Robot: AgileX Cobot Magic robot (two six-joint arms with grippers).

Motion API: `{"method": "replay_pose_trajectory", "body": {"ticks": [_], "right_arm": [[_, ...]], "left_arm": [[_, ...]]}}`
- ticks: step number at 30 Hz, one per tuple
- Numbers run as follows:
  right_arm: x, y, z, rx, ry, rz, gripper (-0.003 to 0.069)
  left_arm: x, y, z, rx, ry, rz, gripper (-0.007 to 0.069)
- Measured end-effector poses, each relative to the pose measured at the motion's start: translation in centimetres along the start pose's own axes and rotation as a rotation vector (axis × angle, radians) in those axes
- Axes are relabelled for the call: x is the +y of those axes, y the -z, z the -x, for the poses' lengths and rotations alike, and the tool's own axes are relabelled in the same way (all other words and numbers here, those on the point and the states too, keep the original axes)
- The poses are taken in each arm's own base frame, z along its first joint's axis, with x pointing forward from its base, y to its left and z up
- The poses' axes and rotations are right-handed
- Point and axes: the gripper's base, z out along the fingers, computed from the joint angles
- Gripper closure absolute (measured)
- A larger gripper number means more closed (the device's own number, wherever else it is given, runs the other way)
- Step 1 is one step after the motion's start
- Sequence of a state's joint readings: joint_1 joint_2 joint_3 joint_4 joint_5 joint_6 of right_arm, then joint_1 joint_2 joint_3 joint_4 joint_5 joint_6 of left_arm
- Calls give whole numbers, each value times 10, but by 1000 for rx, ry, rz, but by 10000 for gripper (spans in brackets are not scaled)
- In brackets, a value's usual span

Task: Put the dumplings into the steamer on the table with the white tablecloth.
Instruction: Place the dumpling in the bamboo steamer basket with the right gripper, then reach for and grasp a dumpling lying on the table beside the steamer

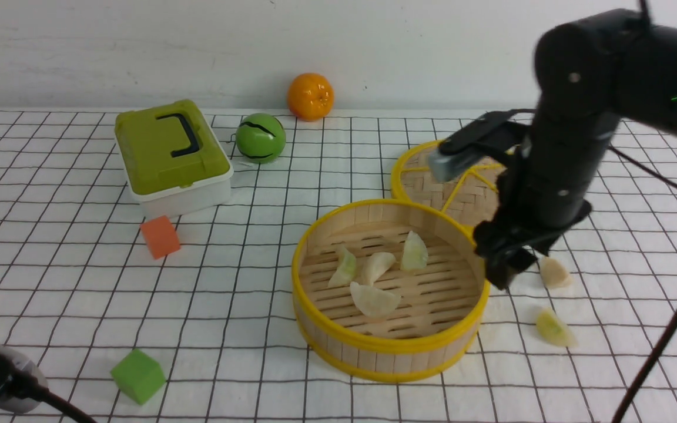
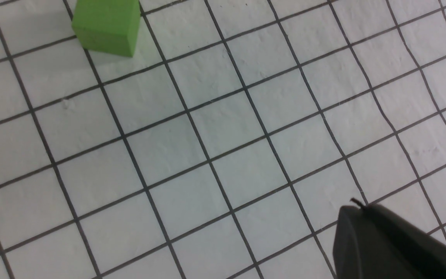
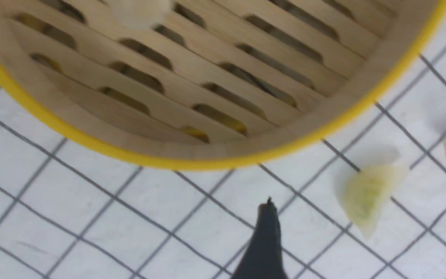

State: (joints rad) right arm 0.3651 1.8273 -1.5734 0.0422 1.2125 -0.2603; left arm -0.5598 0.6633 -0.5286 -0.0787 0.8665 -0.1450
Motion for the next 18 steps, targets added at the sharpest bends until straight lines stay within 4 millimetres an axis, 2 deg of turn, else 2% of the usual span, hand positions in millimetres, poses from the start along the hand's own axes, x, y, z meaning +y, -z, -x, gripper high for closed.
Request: {"method": "replay_pose_trajectory", "body": {"ticks": [2,5,8,10,18], "right_arm": [[-21,-6,-18,20,-38,72,123],[-35,-21,-34,52,-59,125,134],[-42,-41,-46,49,-83,108,137],[-45,-54,-50,7,-87,59,137],[-52,-83,-52,-118,-166,-46,142]], "left_arm": [[0,0,0,-4,0,-1,636],[0,0,1,-10,1,-2,636],[0,0,2,-21,1,-4,636],[0,0,2,-23,1,-4,636],[0,0,3,-30,1,-5,636]]}}
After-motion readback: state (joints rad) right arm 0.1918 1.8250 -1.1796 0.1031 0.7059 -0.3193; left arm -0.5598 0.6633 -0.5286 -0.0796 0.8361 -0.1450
